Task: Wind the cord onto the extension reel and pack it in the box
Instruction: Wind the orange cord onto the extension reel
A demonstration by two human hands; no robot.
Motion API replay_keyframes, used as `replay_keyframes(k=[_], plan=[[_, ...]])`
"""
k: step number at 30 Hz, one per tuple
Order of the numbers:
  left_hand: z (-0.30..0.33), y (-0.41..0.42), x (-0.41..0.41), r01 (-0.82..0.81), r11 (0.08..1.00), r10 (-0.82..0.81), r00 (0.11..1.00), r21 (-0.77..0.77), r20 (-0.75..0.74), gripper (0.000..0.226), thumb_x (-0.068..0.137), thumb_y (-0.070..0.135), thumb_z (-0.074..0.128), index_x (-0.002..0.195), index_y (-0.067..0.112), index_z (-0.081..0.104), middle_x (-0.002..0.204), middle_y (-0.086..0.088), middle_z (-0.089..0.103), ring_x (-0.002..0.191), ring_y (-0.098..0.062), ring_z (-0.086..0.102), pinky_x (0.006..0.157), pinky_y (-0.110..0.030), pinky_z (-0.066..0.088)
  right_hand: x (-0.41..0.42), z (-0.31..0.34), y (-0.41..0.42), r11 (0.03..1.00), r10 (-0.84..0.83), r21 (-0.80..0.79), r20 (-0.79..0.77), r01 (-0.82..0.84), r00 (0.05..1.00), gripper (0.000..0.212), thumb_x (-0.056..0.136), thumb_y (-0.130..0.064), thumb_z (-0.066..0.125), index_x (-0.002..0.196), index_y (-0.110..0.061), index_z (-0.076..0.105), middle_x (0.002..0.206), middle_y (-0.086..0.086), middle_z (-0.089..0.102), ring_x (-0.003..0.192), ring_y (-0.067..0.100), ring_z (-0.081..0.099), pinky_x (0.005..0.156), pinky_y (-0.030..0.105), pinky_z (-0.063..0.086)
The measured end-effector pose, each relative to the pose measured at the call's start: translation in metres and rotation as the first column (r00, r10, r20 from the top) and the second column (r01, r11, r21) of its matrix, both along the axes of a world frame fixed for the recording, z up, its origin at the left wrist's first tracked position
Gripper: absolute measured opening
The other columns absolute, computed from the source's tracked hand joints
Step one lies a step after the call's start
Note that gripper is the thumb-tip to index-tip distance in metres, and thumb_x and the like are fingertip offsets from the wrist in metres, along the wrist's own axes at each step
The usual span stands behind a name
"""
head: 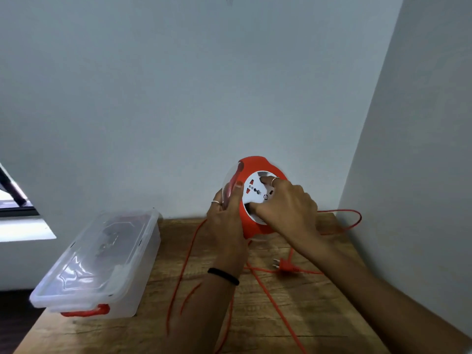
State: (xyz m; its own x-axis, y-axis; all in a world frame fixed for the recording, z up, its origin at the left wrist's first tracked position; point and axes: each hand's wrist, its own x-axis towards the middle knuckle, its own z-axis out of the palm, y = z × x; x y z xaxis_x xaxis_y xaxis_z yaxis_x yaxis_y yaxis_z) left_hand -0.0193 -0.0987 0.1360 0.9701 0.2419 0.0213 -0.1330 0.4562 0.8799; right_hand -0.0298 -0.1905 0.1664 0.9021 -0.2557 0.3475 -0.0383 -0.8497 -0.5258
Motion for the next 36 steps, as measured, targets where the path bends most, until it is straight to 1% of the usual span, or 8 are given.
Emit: replay_keyframes(k=[3, 10, 13, 16, 20, 24, 32, 36], plan=[[-0.011, -0.007, -0.006, -0.003, 0.999, 0.002, 0.999, -0.034, -0.033, 0.026, 0.087, 0.031, 0.065, 0.112, 0.025, 0.066, 0.104, -0.001, 0.073, 0.091, -0.020, 0.072, 0.078, -0.041, 0.059, -0.001, -0.006, 0.003, 0.999, -0.027, 0.045, -0.009, 0.028, 1.000, 0.063, 0.077, -0.053, 0.065, 0.135, -0.032, 0.052, 0.127, 0.003, 0.064, 0.115, 0.028, 0.059, 0.089, 0.038, 0.048], [-0.023, 0.021, -0.005, 0.194, 0.940, -0.202, 0.979, 0.281, -0.001, 0.043, 0.082, 0.045, 0.067, 0.089, 0.003, 0.065, 0.080, -0.014, 0.070, 0.074, -0.023, 0.065, 0.067, -0.038, 0.053, -0.026, -0.001, -0.012, 0.845, 0.105, -0.529, 0.024, -0.076, 0.994, 0.060, 0.088, -0.051, 0.050, 0.143, -0.031, 0.038, 0.113, 0.003, 0.068, 0.101, 0.026, 0.063, 0.073, 0.033, 0.045], [-0.034, 0.025, -0.009, 0.112, 0.916, -0.103, 0.994, 0.386, -0.044, 0.076, 0.064, 0.067, 0.069, 0.083, -0.006, 0.060, 0.075, -0.024, 0.065, 0.067, -0.032, 0.063, 0.065, -0.045, 0.055, -0.039, -0.012, -0.006, 0.716, 0.194, -0.681, -0.015, -0.152, 0.981, 0.062, 0.075, -0.045, 0.066, 0.135, -0.034, 0.051, 0.080, 0.002, 0.071, 0.071, 0.024, 0.067, 0.054, 0.028, 0.030], [-0.048, 0.024, -0.021, -0.029, 0.930, 0.053, 0.997, 0.366, -0.058, 0.065, 0.063, 0.068, 0.070, 0.063, 0.004, 0.055, 0.064, -0.016, 0.058, 0.061, -0.023, 0.058, 0.059, -0.040, 0.049, -0.044, -0.023, -0.003, 0.666, 0.216, -0.731, 0.002, -0.146, 0.976, 0.066, 0.049, -0.045, 0.080, 0.112, -0.029, 0.071, 0.051, -0.001, 0.064, 0.041, 0.021, 0.059, 0.046, 0.022, 0.022], [-0.057, 0.022, -0.030, -0.022, 0.958, 0.032, 0.999, 0.287, -0.032, 0.031, 0.078, 0.044, 0.073, 0.073, 0.014, 0.063, 0.072, -0.004, 0.069, 0.069, -0.019, 0.068, 0.063, -0.035, 0.055, -0.046, -0.033, -0.004, 0.706, 0.301, -0.646, -0.100, -0.292, 0.948, 0.069, 0.080, -0.049, 0.059, 0.142, -0.032, 0.036, 0.105, 0.006, 0.071, 0.092, 0.031, 0.066, 0.065, 0.030, 0.041], [-0.063, 0.020, -0.033, -0.054, 0.979, 0.053, 0.999, 0.196, 0.010, 0.003, 0.083, 0.025, 0.072, 0.082, 0.023, 0.070, 0.079, -0.004, 0.072, 0.078, -0.021, 0.069, 0.071, -0.039, 0.057, -0.048, -0.041, 0.008, 0.862, 0.144, -0.475, -0.101, -0.175, 0.984, 0.069, 0.078, -0.056, 0.058, 0.140, -0.037, 0.036, 0.106, 0.002, 0.068, 0.097, 0.028, 0.064, 0.065, 0.029, 0.036], [-0.081, 0.013, -0.047, -0.021, 0.991, 0.033, 0.995, 0.134, -0.089, 0.006, 0.083, 0.024, 0.071, 0.089, 0.022, 0.069, 0.084, 0.000, 0.075, 0.084, -0.022, 0.072, 0.071, -0.037, 0.059, -0.050, -0.071, 0.016, 0.967, -0.078, 0.213, -0.265, 0.137, 0.961, 0.073, 0.068, -0.064, 0.071, 0.127, -0.023, 0.057, 0.123, 0.002, 0.065, 0.112, 0.024, 0.061, 0.078, 0.031, 0.046], [-0.080, 0.022, -0.044, 0.022, 1.000, -0.025, 0.977, -0.016, -0.213, 0.023, 0.084, 0.025, 0.069, 0.100, 0.008, 0.068, 0.090, -0.012, 0.075, 0.080, -0.028, 0.072, 0.064, -0.037, 0.059, -0.059, -0.056, 0.000, 0.976, 0.120, 0.211, -0.324, -0.052, 0.938, 0.062, 0.080, -0.058, 0.063, 0.133, -0.027, 0.054, 0.131, 0.000, 0.061, 0.114, 0.020, 0.059, 0.090, 0.032, 0.047]])
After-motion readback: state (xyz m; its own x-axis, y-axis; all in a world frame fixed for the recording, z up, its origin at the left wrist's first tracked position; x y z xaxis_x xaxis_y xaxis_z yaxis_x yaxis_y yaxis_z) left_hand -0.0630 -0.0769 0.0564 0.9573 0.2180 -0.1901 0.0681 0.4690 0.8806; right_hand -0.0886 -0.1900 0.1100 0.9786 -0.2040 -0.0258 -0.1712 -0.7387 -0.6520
